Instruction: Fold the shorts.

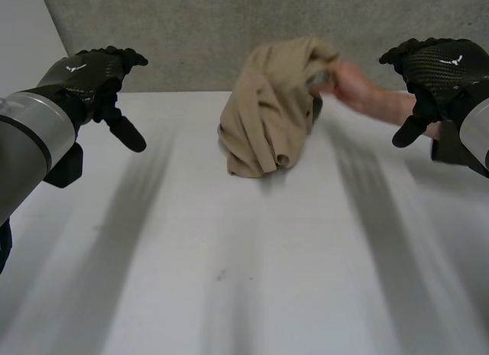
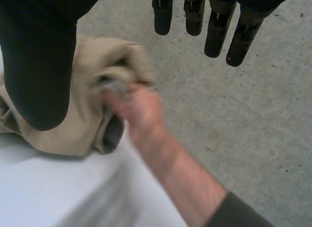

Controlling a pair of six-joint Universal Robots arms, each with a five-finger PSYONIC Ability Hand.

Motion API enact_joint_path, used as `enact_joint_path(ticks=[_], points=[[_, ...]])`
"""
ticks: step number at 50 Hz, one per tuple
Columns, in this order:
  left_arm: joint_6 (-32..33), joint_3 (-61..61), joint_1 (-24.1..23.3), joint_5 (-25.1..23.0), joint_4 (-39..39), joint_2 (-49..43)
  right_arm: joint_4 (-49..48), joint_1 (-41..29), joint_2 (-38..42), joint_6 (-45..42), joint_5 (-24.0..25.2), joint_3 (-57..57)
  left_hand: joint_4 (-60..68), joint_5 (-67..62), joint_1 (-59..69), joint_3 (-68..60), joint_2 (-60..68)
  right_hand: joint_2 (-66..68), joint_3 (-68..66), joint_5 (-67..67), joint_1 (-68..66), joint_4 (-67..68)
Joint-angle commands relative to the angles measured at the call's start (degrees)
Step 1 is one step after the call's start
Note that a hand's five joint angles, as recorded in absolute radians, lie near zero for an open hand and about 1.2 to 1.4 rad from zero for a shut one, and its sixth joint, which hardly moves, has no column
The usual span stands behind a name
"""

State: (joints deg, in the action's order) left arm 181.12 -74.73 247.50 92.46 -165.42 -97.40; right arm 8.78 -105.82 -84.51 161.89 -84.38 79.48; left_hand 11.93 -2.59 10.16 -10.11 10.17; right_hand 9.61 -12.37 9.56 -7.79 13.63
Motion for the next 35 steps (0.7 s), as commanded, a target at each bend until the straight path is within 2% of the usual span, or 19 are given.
enact_joint_path(ticks=[1, 11, 26, 32, 35], points=[[0.02, -0.32, 0.0, 0.0, -0.95, 0.01, 0.0, 0.0, 0.04, 0.0, 0.0, 0.06, -1.88, 2.54, -0.12, 0.06, -0.12, 0.39, 2.37, -9.56, -2.21, -3.63], [0.02, -0.41, 0.0, 0.0, -0.95, -0.07, -0.08, 0.0, 0.04, 0.0, 0.09, 0.24, -1.88, 2.54, -0.12, 0.06, -0.12, 0.39, 2.37, -9.56, -2.21, -3.63], [-0.07, -1.03, -0.35, 0.0, -1.13, -0.95, 0.18, 0.0, 1.45, -1.31, 3.51, 1.03, -1.88, 2.54, -0.12, 0.06, -0.12, 0.39, 2.37, -9.56, -2.21, -3.63], [-0.07, -2.17, -1.67, 0.0, -3.94, -3.32, 2.63, -0.79, 2.5, -9.21, 6.59, 3.05, -0.88, 1.54, 0.89, -0.94, 0.88, 0.39, 2.37, -9.56, -2.21, -3.63], [-0.16, -3.22, -3.42, 0.0, -6.4, -5.43, 5.97, -1.32, 2.68, -16.24, 8.26, 5.16, -0.37, 1.03, 1.4, -1.45, 1.39, 0.39, 2.37, -9.56, -2.21, -3.63]])
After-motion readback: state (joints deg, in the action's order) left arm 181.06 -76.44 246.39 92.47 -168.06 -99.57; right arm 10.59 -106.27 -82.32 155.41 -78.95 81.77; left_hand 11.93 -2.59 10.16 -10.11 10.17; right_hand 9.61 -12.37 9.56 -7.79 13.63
